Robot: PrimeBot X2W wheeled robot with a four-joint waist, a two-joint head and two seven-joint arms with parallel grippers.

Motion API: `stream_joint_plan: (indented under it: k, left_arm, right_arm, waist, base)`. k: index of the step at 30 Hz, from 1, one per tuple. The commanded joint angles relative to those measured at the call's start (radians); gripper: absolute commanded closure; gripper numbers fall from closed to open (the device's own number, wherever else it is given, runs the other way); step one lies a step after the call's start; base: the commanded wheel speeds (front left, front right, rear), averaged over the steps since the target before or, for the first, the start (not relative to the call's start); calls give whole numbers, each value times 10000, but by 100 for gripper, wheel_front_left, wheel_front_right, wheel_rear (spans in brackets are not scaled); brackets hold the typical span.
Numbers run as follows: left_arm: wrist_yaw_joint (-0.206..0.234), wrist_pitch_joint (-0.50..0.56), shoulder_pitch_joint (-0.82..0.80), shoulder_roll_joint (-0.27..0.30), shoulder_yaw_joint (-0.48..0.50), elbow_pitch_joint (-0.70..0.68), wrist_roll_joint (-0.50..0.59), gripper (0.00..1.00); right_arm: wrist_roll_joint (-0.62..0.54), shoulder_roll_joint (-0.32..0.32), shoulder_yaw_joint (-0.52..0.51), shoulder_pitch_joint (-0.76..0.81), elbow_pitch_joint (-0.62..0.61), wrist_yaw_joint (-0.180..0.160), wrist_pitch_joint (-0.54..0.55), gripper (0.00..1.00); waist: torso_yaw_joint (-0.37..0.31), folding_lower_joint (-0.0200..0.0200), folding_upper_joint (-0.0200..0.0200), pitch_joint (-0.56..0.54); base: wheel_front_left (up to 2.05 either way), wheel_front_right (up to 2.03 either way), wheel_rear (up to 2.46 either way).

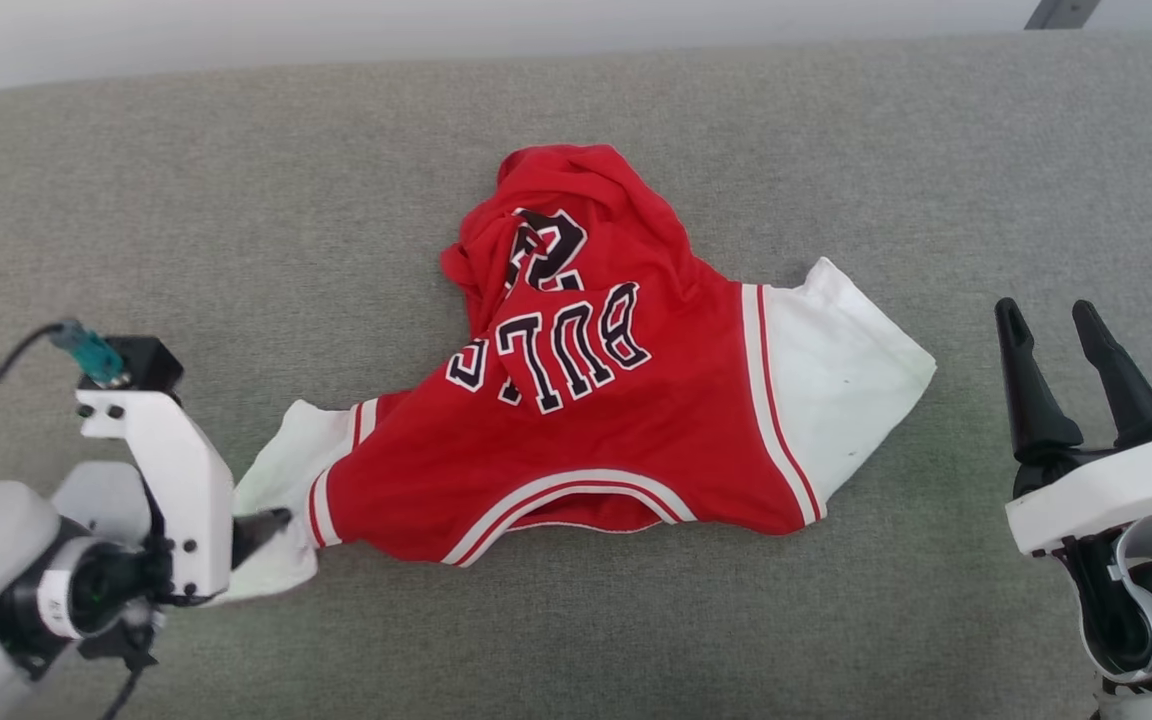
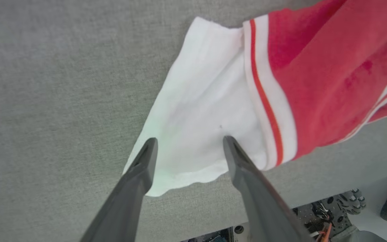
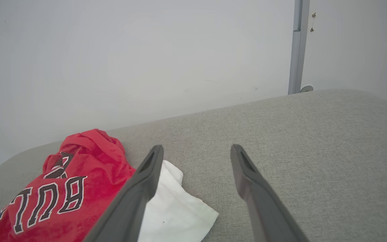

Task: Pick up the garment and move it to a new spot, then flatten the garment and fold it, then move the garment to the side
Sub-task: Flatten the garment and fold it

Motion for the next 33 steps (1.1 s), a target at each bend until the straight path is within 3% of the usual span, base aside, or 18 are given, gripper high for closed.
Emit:
stream_joint_plan:
  k: [1,14,18,22,23,28,33]
  left_arm:
    - [34,17,148,-125,-34,134,-82,0]
    - [-320,-639,600,-923,-701,2577,691,0]
    - [-691,-716,749,-1413,-757,3064,525,0]
    - [-790,-376,893,-1839,-1175,3655,622,0]
    - [-881,-342,937,-1944,-1247,3741,638,100]
    - [-1151,-533,791,-2498,-1114,4142,470,100]
    - [-1492,-976,393,-2948,-1032,4474,752,100]
  right_arm:
    - [35,-31,0,-83,-9,-3,23,0]
    - [57,-169,84,107,-1,-2,211,0]
    - [30,-228,107,152,-62,-2,353,0]
    - [93,-348,274,151,-79,-2,615,0]
    - [121,-392,341,129,-62,-2,685,0]
    - [206,-746,643,-75,169,-3,1173,0]
    - [300,-1519,1118,-489,681,-2,2058,0]
  waist:
    - [-42,0,0,35]
    - [-111,0,0,6]
    - [5,0,0,-7]
    - [136,0,0,22]
    - [169,0,0,35]
    - [418,0,0,158]
    - [756,0,0,412]
  base:
    - [0,0,0]
    - [0,0,0]
    - [0,0,0]
    - [0,0,0]
    - [0,0,0]
    - [0,0,0]
    - [0,0,0]
